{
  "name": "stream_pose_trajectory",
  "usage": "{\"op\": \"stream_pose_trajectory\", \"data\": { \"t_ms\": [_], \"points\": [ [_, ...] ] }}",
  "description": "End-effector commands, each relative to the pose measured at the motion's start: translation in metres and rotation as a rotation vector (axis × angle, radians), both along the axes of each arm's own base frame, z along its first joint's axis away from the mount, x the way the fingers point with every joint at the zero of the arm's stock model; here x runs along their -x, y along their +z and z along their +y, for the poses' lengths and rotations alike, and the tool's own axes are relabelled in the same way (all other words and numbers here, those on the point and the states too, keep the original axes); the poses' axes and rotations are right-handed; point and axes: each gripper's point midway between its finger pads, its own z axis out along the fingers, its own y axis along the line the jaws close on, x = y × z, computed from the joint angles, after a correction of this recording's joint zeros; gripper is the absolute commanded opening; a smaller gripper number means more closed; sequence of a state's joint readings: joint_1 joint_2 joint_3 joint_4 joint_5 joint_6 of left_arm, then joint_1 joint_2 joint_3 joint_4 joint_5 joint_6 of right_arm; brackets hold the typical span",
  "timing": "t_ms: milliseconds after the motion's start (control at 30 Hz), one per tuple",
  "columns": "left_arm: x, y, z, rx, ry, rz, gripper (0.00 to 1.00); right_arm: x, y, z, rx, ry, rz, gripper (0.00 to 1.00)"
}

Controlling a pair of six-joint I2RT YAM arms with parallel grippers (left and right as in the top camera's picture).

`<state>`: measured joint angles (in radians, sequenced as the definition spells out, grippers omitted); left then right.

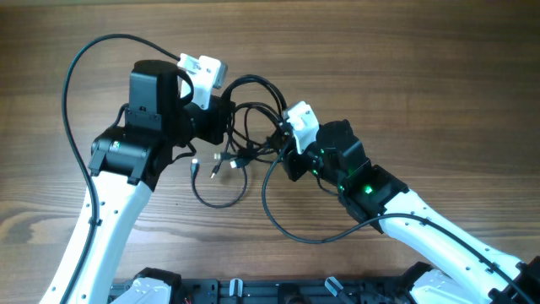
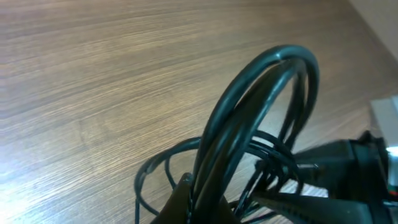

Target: Untangle cables

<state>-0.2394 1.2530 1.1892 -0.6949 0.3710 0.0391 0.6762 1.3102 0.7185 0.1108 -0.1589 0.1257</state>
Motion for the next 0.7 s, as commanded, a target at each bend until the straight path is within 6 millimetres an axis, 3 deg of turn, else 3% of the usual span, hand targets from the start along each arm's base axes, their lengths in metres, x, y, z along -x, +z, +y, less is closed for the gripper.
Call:
{"op": "stream_pose_trajectory", "data": {
  "t_ms": [0,233,467,667],
  "points": [
    [-0.006,0.013,0.008,0.011,0.067,-0.025,0.04,-0.001,-0.007,-0.002,0.002,-0.019,0.025,0.04],
    [-0.010,0.016,0.009,0.018,0.089,-0.038,0.04,0.002,-0.007,0.000,-0.017,-0.013,0.044,0.04],
    [-0.024,0.020,0.027,0.062,0.290,-0.018,0.04,0.017,-0.005,0.013,-0.057,0.091,0.081,0.05],
    [-0.036,0.035,0.027,0.181,0.385,-0.032,0.04,0.026,-0.021,0.008,-0.019,0.095,0.153,0.04]
  ]
}}
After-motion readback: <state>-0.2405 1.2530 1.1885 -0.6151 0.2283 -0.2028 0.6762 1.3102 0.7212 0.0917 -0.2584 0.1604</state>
